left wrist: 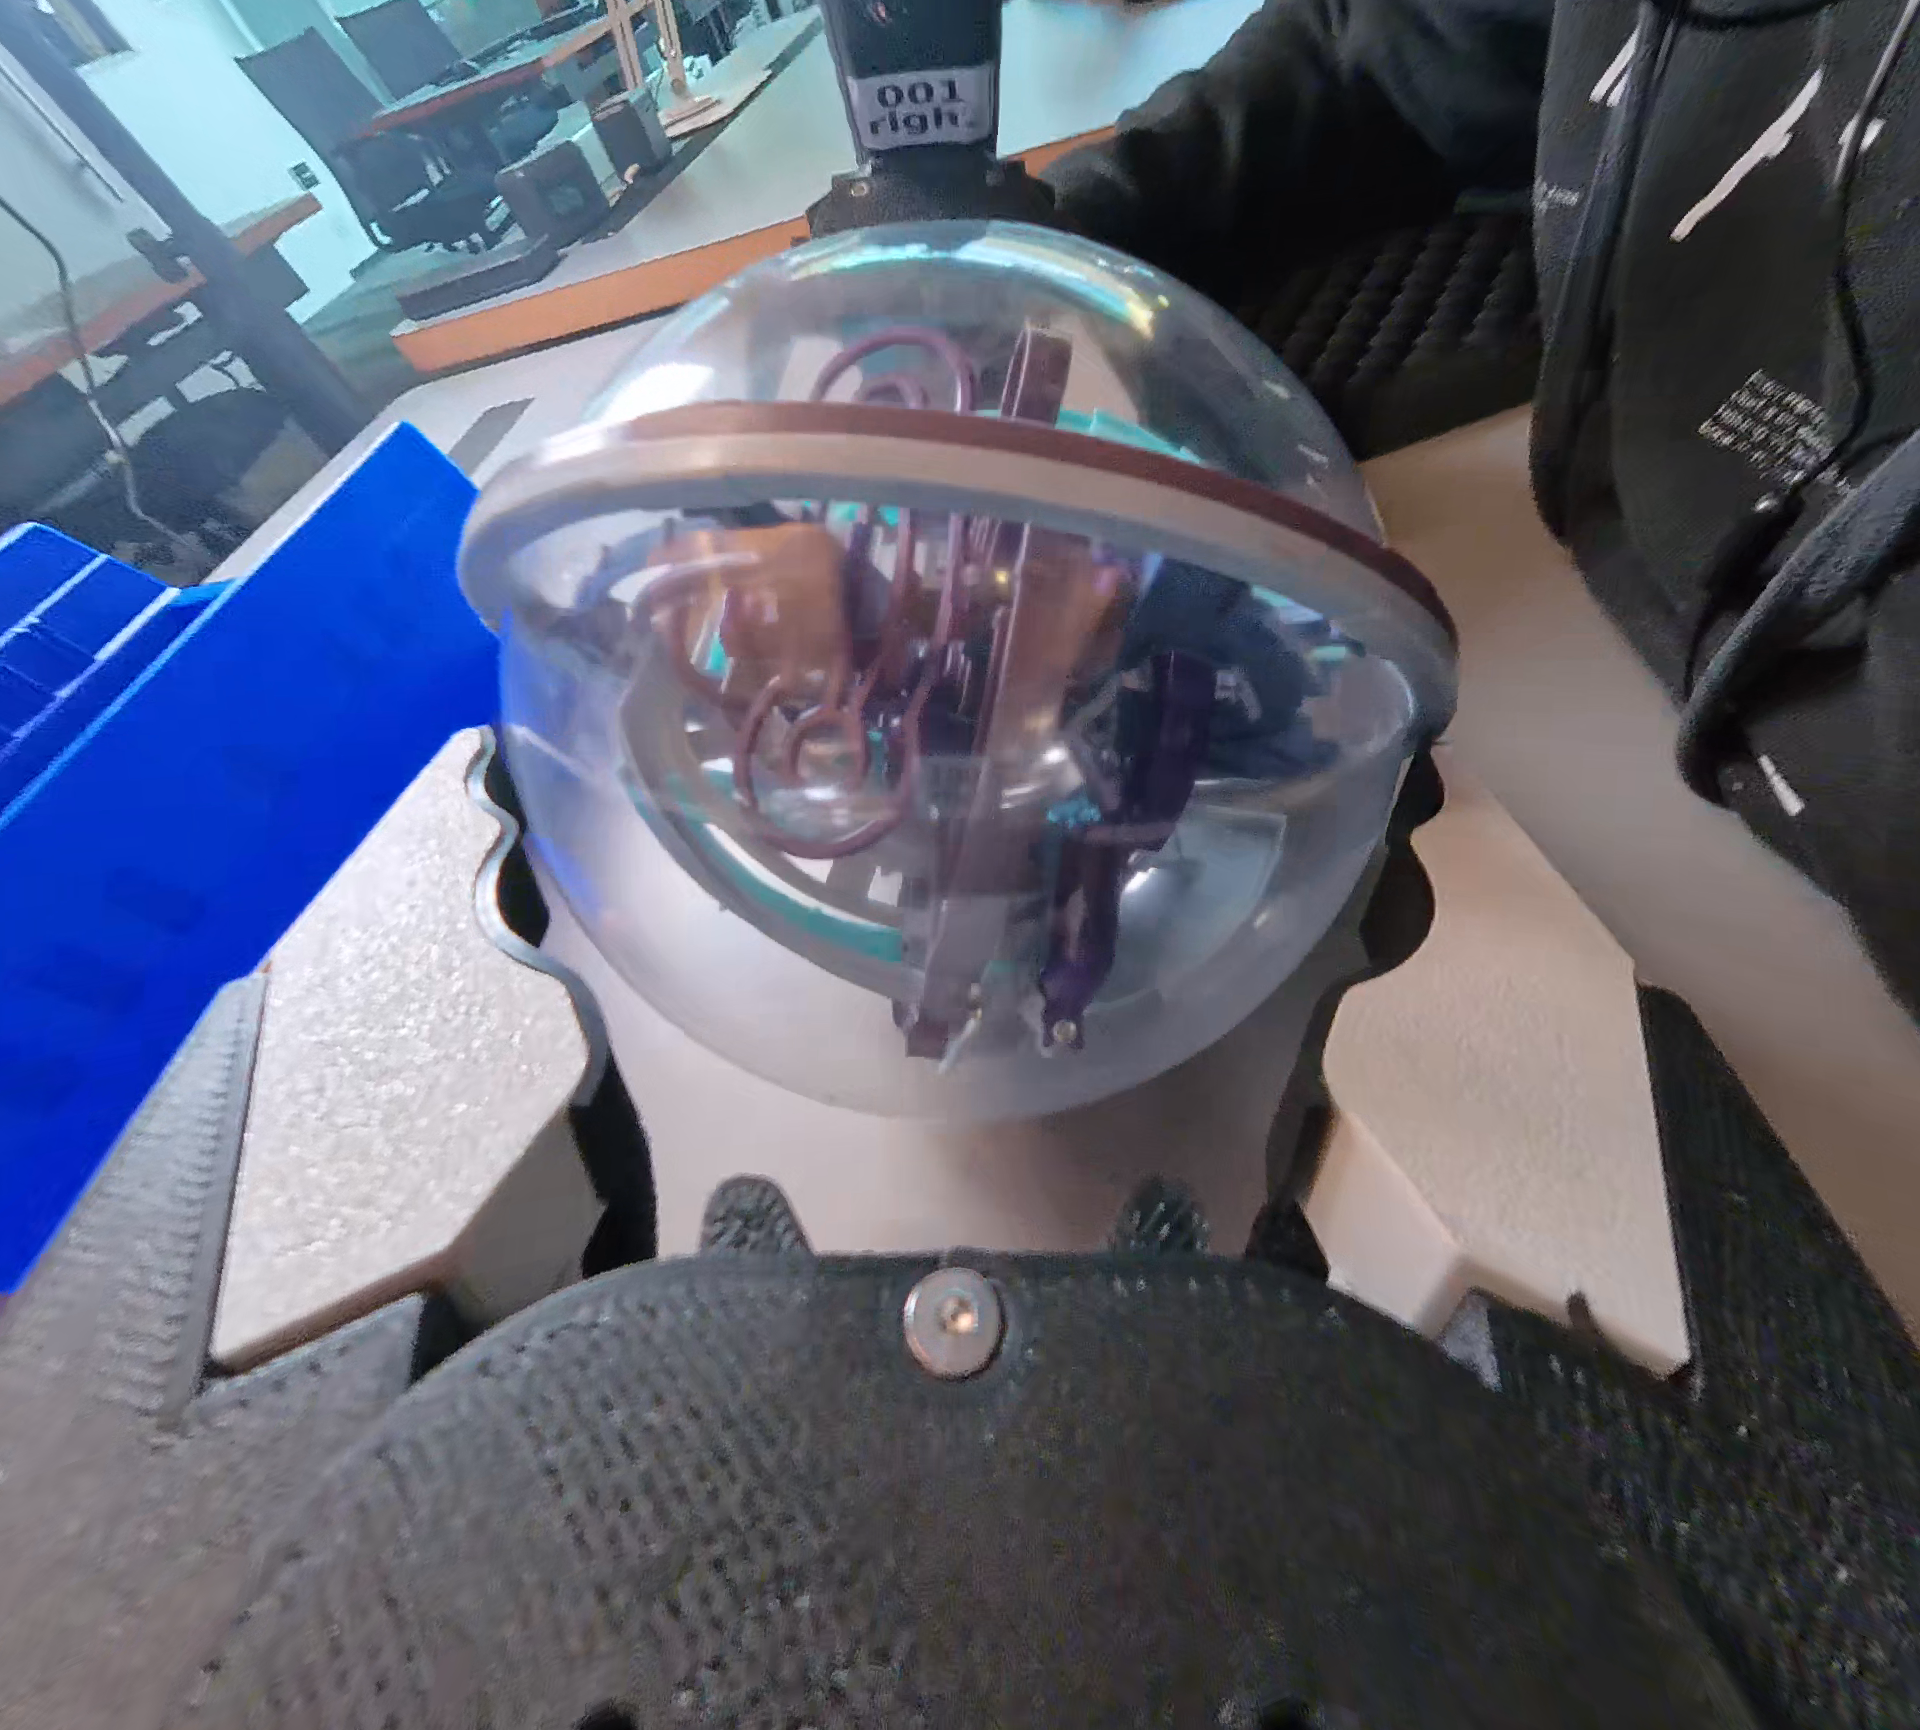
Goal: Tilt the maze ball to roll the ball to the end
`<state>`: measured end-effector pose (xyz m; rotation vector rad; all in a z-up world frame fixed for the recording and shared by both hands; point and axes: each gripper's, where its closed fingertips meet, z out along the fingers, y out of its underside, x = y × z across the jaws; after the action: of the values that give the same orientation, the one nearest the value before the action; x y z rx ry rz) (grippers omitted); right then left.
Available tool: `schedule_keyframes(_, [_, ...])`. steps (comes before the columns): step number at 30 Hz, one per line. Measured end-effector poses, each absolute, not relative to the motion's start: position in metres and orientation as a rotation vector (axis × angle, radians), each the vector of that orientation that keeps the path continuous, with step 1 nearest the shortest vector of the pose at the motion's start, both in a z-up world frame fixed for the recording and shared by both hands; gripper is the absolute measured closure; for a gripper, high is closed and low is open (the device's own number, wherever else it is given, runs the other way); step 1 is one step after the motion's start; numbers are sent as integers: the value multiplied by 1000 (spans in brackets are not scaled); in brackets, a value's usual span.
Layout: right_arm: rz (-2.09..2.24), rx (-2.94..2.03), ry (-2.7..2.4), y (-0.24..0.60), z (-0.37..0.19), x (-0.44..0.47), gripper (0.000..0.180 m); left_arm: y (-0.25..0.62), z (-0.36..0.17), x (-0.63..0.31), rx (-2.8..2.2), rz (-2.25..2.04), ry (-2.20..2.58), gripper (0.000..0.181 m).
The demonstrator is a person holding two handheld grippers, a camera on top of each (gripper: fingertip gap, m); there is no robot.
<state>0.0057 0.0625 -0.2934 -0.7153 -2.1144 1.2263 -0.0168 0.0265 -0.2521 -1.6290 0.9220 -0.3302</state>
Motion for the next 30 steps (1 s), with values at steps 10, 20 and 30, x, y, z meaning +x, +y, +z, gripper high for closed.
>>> schedule_keyframes(10, [1020,-651,-2076,78,-292,-1,81,31,-257,-22,-1605,-91,1043,22])
schedule_keyframes(20, [1350,-1118,-2104,96,-287,6,71,54,-264,-50,-1546,453,1135,37])
schedule_keyframes(30, [1460,-1028,-2079,78,-279,8,76,42,-251,-26,-1548,89,1036,25])
